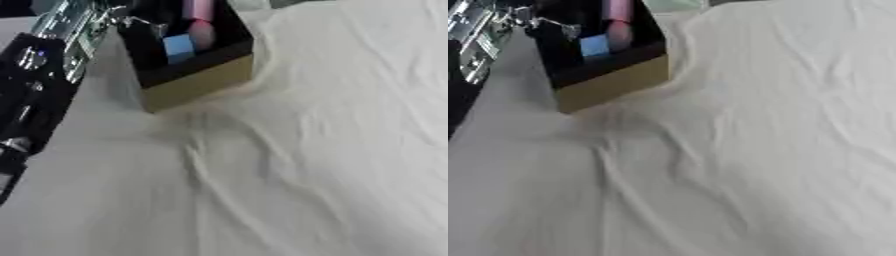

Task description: Pick up objects on the table and place them in the box.

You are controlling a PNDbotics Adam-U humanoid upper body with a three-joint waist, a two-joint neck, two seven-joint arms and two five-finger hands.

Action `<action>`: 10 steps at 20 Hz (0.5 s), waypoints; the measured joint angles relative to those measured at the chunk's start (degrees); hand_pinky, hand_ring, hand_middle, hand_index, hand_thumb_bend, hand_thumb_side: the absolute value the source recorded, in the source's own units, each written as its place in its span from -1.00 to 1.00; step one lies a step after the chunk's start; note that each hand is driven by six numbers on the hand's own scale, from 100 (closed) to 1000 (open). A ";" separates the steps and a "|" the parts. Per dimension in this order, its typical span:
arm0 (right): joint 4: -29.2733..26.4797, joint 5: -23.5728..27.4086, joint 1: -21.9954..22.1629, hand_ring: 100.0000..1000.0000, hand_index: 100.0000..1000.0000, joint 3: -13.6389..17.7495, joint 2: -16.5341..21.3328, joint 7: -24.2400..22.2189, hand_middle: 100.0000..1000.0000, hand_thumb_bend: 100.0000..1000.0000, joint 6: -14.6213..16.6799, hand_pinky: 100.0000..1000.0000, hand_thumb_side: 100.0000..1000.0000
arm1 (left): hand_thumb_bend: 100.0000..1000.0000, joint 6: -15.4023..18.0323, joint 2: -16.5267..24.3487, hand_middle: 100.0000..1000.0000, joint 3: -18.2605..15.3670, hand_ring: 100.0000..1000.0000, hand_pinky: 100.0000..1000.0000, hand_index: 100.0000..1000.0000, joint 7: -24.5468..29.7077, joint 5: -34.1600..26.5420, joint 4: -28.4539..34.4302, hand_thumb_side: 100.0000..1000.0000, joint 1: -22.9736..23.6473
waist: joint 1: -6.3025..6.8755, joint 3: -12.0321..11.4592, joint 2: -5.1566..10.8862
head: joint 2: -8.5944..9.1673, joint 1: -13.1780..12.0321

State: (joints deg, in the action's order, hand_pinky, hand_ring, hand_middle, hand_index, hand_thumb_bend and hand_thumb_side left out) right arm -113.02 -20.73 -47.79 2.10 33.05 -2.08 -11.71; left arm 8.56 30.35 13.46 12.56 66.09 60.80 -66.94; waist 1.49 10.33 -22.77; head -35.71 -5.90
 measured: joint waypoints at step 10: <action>0.37 0.00 1.39 0.66 0.60 0.04 0.05 0.14 0.51 -0.88 0.10 0.65 0.68 | -0.44 -3.46 3.09 0.44 -1.01 0.46 0.57 0.71 0.54 -4.95 10.92 0.96 3.70 | 0.02 -1.22 1.61 | -0.78 1.11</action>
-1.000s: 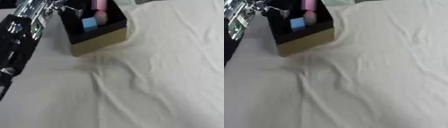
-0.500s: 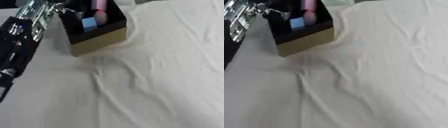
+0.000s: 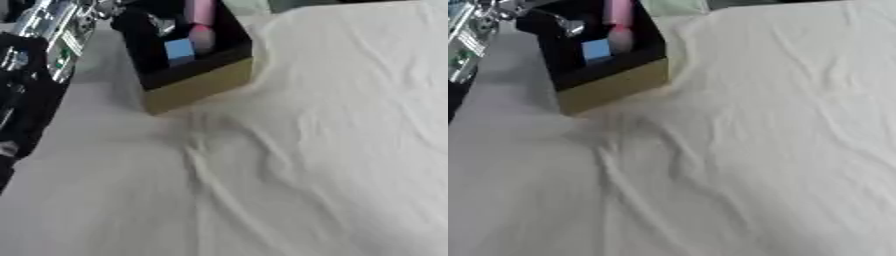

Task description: Pick up objects on the table and place them in the box.

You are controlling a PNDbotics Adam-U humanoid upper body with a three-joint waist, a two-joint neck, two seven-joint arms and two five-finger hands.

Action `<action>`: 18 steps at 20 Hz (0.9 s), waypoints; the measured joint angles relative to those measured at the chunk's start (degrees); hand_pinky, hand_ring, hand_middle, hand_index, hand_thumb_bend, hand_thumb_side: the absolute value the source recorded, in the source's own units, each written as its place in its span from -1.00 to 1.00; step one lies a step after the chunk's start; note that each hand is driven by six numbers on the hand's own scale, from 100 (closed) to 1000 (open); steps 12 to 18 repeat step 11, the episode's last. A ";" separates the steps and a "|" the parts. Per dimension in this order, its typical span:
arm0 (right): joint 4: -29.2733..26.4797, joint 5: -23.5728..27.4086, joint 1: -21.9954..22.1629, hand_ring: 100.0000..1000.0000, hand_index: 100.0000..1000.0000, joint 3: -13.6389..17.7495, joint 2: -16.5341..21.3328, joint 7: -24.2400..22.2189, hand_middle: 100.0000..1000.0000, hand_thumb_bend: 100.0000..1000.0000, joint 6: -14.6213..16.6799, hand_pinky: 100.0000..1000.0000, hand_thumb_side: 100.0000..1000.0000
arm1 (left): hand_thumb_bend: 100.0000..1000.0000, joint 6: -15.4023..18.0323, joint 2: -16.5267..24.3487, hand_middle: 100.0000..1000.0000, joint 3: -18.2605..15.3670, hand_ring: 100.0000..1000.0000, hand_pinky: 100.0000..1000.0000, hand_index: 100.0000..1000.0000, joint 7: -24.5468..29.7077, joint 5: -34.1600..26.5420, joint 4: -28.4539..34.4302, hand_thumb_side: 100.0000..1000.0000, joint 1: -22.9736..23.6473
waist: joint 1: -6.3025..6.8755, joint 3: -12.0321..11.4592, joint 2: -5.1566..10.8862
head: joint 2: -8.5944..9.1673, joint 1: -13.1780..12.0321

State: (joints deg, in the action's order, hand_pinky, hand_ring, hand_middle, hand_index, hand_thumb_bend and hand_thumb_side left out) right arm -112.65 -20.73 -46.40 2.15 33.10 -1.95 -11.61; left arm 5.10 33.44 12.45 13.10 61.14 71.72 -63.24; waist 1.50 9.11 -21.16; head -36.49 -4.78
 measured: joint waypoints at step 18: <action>-0.61 0.17 1.70 0.66 0.60 0.33 0.65 1.29 0.52 -0.90 0.26 0.65 0.66 | -0.79 -11.74 9.95 0.38 -6.48 0.38 0.55 0.70 -8.75 -23.46 36.96 0.90 18.99 | -0.56 -2.51 1.23 | -1.72 1.52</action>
